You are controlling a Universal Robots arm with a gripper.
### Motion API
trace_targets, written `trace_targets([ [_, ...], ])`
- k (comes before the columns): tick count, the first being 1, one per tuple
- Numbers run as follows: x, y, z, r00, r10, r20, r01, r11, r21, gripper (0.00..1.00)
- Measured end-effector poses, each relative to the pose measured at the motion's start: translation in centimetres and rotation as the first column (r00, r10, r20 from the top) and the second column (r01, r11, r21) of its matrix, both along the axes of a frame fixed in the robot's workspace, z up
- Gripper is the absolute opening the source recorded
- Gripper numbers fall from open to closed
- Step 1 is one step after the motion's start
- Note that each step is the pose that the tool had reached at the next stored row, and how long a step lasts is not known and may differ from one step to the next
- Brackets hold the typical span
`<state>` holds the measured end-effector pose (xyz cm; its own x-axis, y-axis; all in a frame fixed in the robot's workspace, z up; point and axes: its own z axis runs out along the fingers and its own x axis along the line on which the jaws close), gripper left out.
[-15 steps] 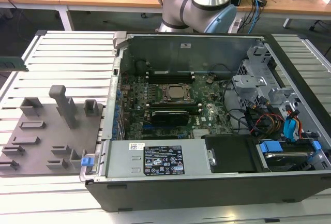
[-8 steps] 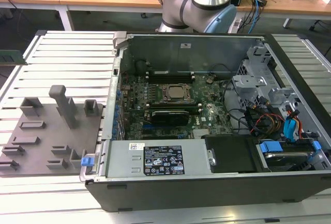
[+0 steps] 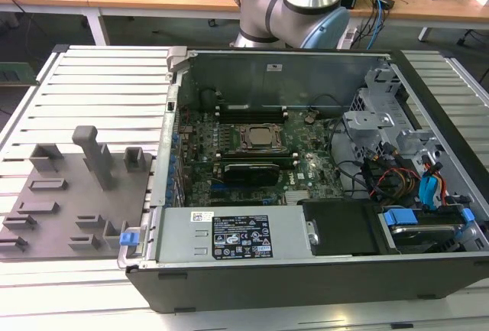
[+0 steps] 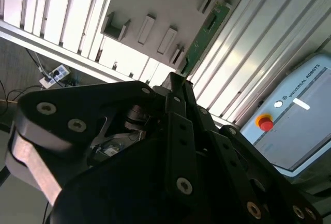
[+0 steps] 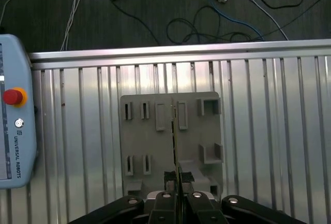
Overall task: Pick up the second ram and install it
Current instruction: 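Pick up the second ram and move it above second insertion slot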
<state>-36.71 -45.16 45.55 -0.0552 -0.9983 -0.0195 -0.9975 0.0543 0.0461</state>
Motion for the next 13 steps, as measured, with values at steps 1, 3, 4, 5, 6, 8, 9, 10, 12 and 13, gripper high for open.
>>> trace_targets([
  [1, 0.0, 0.00, 0.00, 1.0000, 0.000, -0.0001, 0.000, 1.0000, 0.0006, 0.14],
  [3, 0.0, 0.01, 0.00, 1.0000, 0.000, -0.0001, 0.000, 1.0000, 0.0012, 0.14],
  [4, 0.0, 0.01, 0.01, 1.0000, 0.000, -0.0002, 0.000, 1.0000, 0.0013, 0.14],
  [5, 0.0, 0.01, 0.01, 1.0000, 0.000, -0.0001, 0.000, 1.0000, 0.0015, 0.14],
  [6, 0.0, 0.01, 0.00, 1.0000, 0.000, -0.0001, 0.000, 1.0000, 0.0018, 0.14],
  [8, 0.3, 0.01, 0.01, 1.0000, 0.000, -0.0002, 0.000, 1.0000, 0.0017, 0.14],
  [9, 0.7, 0.01, 0.01, 1.0000, 0.000, -0.0002, 0.000, 1.0000, 0.0017, 0.14],
  [10, 1.1, 0.01, -0.01, 1.0000, 0.000, -0.0001, 0.000, 1.0000, 0.0018, 0.14],
  [12, 2.0, 0.02, -0.02, 1.0000, 0.000, -0.0001, 0.000, 1.0000, 0.0018, 0.14],
  [13, 2.6, 0.04, -0.01, 1.0000, 0.000, -0.0002, 0.000, 1.0000, 0.0017, 0.14],
])
